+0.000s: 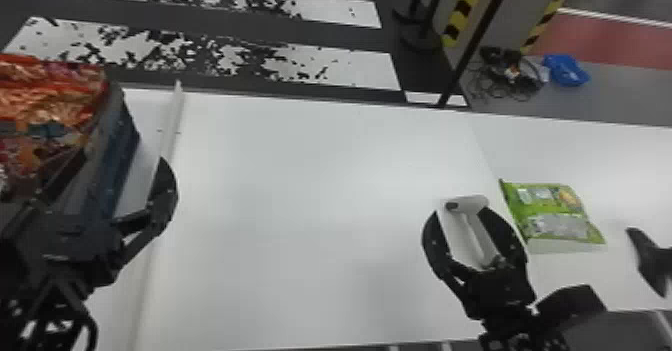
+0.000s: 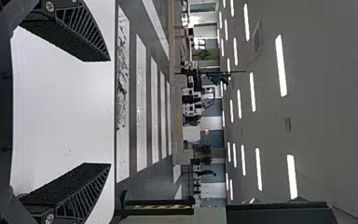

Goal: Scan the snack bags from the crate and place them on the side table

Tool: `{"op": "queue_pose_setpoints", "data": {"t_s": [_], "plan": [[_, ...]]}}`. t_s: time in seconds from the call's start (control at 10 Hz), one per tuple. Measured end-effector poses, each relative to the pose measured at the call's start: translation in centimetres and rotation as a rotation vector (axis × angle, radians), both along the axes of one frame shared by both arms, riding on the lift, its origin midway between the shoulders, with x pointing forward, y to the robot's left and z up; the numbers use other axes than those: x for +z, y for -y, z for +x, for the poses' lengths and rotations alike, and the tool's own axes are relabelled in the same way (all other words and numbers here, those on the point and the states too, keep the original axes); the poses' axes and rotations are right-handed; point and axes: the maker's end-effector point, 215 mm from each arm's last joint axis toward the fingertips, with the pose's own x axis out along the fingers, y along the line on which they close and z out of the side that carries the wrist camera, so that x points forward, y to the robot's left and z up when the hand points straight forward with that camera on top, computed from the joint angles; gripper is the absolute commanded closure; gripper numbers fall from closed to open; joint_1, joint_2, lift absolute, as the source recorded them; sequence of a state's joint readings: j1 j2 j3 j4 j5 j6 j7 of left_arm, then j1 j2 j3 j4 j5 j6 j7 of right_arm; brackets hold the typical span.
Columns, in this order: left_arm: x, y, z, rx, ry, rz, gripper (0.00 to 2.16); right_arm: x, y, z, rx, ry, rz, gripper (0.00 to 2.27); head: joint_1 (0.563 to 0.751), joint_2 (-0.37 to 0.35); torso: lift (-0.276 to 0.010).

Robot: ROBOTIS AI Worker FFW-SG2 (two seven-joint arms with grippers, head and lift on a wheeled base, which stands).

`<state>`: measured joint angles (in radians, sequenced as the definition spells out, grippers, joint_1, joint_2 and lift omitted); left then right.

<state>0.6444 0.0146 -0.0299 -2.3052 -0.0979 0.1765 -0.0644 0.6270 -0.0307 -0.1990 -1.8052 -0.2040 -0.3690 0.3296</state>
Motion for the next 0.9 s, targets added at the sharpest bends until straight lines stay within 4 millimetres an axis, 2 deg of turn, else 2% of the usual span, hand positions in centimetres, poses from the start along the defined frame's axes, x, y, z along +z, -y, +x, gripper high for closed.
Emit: {"op": "queue_pose_setpoints", "data": {"t_s": [0.2,0.5,0.7,0.9], "plan": [[1.6,-5.7,1.1,0.075,-0.008,0.047,0.08,-0.2,-0.1,0.0,0.002,-0.004,0.002,0.08,0.695,-0.041,-0.094],[3.1,-12.3,2.6,0.147,-0.001,0.096,0.08,-0.5,-0.3,0.0,0.008,-0.016,-0.003,0.08,0.695,0.049,-0.094],[3.2,-15.8,3.6,0.191,-0.009,0.104,0.08,-0.6,-0.2,-0.1,0.01,-0.018,-0.006,0.08,0.695,0.094,-0.094],[2.8,-17.4,5.8,0.197,-0.019,0.089,0.08,-0.7,-0.2,-0.2,0.009,-0.022,-0.007,0.08,0.695,0.12,-0.094]]}}
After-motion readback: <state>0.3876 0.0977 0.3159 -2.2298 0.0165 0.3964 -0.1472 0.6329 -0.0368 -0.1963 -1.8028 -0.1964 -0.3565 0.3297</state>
